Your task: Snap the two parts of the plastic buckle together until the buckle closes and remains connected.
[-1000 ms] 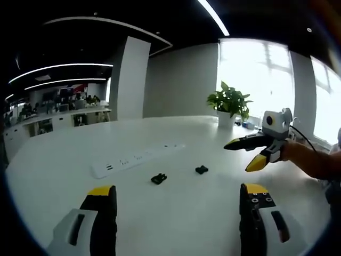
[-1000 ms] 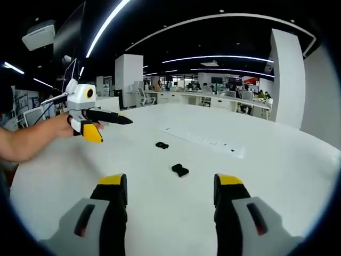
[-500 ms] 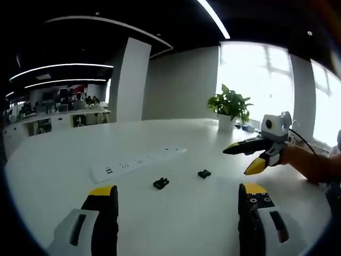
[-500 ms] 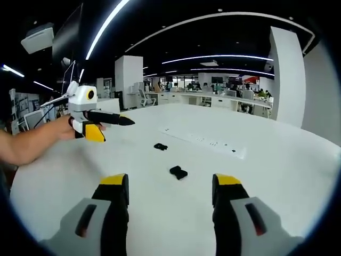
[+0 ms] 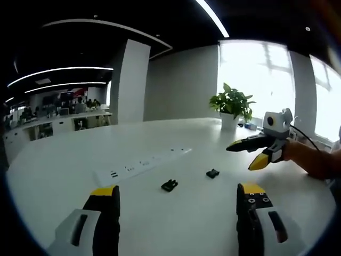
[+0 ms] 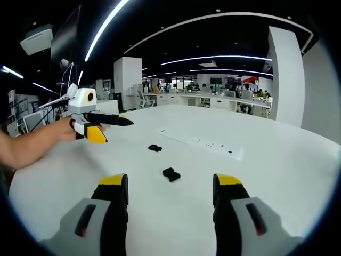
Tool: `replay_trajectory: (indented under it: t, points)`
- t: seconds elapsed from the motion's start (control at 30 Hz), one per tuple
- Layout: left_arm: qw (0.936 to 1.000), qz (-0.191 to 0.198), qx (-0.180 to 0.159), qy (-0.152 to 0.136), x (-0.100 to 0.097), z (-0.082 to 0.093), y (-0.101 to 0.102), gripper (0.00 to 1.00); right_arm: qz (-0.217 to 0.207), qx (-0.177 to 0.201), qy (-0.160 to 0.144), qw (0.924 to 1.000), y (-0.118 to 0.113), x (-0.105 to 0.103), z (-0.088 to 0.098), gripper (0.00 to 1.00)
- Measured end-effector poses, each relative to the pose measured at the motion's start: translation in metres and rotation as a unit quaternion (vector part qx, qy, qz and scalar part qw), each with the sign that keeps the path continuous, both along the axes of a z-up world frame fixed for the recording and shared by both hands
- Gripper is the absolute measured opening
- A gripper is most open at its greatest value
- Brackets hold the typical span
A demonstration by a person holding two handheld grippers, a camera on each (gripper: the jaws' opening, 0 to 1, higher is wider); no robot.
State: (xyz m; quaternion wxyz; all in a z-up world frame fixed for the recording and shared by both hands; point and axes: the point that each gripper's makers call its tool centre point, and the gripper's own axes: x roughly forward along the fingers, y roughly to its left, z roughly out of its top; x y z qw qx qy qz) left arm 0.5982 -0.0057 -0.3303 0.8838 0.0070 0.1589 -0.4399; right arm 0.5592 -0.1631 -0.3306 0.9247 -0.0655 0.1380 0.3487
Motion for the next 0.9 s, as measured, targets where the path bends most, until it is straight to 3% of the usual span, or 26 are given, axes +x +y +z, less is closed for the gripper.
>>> replay_trajectory:
  t: [0.23, 0.9]
  points:
    - [0.9994, -0.002, -0.028, 0.022, 0.007, 0.004, -0.005, 0.94, 0.002, 0.001, -0.005, 1.0000, 0.002, 0.004, 0.005, 0.64]
    - [0.9998, -0.008, -0.006, 0.018, 0.028, -0.003, -0.009, 0.90, 0.006, -0.011, 0.000, 0.9999, 0.002, 0.020, 0.000, 0.64]
